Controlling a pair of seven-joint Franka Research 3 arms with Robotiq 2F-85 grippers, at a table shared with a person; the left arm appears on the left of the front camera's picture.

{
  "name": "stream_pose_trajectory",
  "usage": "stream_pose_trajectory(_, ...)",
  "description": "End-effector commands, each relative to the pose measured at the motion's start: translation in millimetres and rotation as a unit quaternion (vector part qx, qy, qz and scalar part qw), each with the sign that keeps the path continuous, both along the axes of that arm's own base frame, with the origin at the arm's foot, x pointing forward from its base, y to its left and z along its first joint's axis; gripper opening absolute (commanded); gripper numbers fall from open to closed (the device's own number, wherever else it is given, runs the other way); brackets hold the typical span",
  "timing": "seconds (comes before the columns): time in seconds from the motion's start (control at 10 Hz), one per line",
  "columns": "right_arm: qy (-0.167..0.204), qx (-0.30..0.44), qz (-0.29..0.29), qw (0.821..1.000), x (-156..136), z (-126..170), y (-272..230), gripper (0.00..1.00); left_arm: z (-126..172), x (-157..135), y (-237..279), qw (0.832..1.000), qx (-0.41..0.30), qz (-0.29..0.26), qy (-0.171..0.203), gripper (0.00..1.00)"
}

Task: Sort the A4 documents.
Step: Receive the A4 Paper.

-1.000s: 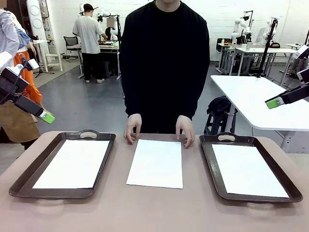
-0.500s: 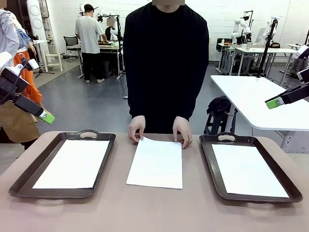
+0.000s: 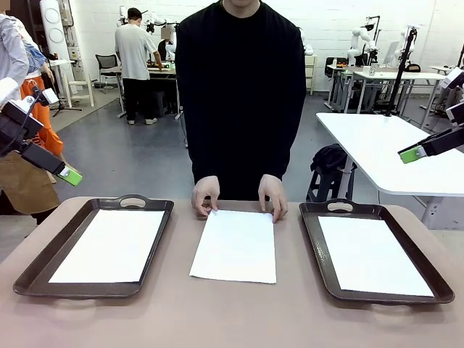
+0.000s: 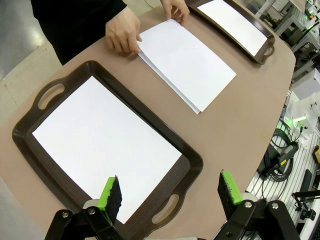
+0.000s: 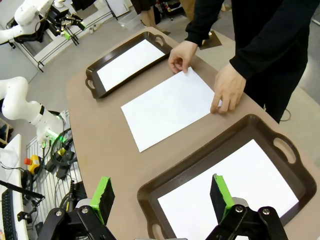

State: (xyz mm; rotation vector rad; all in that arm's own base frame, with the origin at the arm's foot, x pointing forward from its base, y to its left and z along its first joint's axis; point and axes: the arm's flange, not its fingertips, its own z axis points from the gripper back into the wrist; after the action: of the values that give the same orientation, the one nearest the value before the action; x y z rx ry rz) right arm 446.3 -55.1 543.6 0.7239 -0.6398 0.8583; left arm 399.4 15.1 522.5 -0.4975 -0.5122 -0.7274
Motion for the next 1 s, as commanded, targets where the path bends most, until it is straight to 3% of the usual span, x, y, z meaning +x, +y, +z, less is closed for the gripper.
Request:
stream_pose_trajectory(0.0,-0.002,0.0,-0.001,1.0,1.3,0.1,1.0,1.0,-0.1,-0.3,1.3,1.0,-0.001,-0.003,-0.002,1.0)
stream_pose_trajectory(0.9,-0.002,0.0,-0.001,1.0,1.3,0.1,1.0,1.0,-0.1,-0.3,1.3,1.0,-0.001,-0.003,-0.002,1.0)
